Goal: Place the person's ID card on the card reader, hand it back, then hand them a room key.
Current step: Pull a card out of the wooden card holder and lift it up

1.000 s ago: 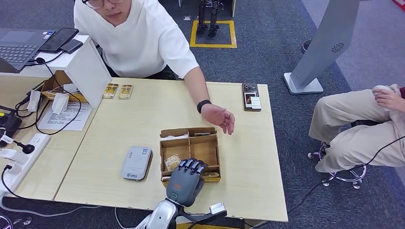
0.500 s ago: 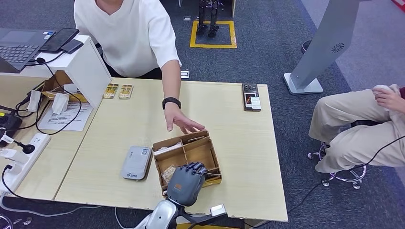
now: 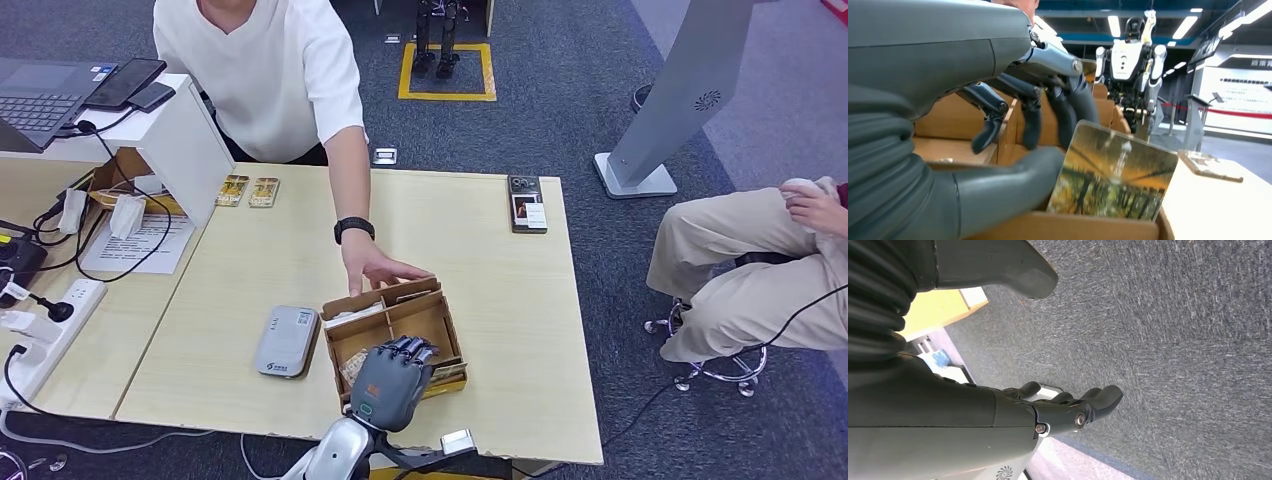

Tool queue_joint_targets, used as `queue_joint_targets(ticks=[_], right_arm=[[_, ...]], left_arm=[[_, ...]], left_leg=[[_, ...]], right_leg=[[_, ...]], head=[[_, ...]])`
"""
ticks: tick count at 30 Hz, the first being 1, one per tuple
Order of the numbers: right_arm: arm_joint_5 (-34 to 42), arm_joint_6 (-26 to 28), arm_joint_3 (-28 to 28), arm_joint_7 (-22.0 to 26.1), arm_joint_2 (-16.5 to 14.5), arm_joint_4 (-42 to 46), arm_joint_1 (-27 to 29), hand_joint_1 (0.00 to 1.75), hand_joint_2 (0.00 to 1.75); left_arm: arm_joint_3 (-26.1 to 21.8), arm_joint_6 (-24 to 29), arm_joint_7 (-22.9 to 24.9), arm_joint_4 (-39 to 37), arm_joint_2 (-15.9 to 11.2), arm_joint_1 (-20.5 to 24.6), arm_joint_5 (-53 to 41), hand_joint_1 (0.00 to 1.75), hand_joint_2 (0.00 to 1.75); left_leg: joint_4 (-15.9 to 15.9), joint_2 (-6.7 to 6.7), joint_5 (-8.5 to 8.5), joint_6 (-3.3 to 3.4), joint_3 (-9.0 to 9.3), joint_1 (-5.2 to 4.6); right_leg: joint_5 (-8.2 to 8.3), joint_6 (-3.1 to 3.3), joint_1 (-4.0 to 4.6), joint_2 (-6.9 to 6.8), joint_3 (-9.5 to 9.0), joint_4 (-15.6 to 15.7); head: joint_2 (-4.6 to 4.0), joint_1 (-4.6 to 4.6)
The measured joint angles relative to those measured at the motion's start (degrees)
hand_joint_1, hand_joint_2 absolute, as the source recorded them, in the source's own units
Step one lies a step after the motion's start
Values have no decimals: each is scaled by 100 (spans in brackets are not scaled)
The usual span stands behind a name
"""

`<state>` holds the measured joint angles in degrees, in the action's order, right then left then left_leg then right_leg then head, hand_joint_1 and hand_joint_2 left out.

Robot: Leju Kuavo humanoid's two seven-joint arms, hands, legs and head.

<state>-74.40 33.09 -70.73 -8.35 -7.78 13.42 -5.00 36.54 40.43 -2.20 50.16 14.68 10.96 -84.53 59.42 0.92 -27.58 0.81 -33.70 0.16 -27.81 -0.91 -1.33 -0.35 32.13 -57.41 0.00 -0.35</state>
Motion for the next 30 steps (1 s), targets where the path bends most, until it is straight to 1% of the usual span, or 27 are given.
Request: queue_joint_targets(ticks=[18, 27, 30], right_arm=[[-7, 0, 2, 0, 0, 0, 0, 0, 175], [-5, 0, 2, 0, 0, 0, 0, 0, 175], [-1, 1, 2, 0, 0, 0, 1, 0, 175]], left_arm=[[0, -1, -92, 289, -8, -32, -31, 0, 175], [-5, -8, -299, 299, -25, -78, 29, 0, 175], [-61, -7, -455, 401, -25, -120, 43, 0, 175]], left_leg=[[0, 12, 1, 1, 12, 0], [1, 10, 4, 5, 6, 0], [0, 10, 4, 5, 4, 0]], right_leg=[[0, -2, 0, -16, -20, 0], [4, -5, 0, -13, -12, 0], [3, -4, 0, -13, -9, 0]], head=[[2, 0], [1, -1], [1, -1]])
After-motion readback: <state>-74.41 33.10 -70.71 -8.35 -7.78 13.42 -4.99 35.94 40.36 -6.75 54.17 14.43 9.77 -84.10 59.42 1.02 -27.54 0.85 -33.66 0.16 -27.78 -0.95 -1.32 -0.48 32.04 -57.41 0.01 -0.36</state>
